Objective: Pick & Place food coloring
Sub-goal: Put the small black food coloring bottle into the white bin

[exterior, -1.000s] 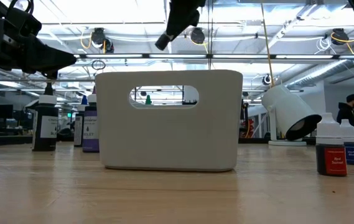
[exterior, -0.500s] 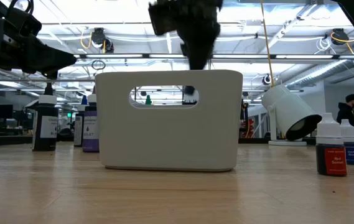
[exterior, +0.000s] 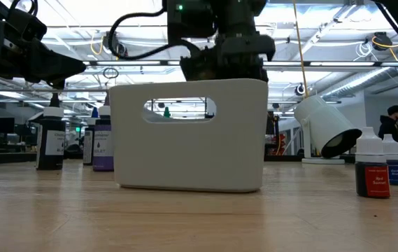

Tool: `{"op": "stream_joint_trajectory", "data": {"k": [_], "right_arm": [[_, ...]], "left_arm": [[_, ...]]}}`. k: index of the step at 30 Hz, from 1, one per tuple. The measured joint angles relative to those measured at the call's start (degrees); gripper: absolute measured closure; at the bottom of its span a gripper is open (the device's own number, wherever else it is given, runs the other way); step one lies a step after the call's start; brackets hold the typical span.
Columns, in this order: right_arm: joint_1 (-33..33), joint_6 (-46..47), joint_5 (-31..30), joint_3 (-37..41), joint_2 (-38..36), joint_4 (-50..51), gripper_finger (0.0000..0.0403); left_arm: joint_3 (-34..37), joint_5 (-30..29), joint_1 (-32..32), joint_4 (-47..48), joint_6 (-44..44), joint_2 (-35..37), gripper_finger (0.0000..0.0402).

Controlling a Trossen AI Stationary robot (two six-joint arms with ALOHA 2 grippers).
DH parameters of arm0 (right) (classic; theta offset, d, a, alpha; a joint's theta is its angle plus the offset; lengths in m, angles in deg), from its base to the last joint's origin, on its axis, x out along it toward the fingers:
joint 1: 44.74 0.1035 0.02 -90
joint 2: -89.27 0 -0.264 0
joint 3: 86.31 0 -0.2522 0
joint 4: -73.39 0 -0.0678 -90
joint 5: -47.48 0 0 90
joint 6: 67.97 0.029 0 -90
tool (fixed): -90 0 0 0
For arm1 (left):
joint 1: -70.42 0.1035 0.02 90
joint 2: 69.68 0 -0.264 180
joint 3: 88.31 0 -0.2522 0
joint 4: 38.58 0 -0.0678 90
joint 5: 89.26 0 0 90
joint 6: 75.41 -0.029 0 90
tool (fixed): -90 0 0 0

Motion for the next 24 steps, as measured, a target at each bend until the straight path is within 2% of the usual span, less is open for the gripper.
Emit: {"op": "stream_joint_trajectory", "data": {"k": [24], "right_arm": [[0.0,-1.05,-0.05,2.27,0.0,-4.32,0.0351]], "left_arm": [[0.02,0.0,0.01,0.0,-0.01,0.0,0.0344]]}}
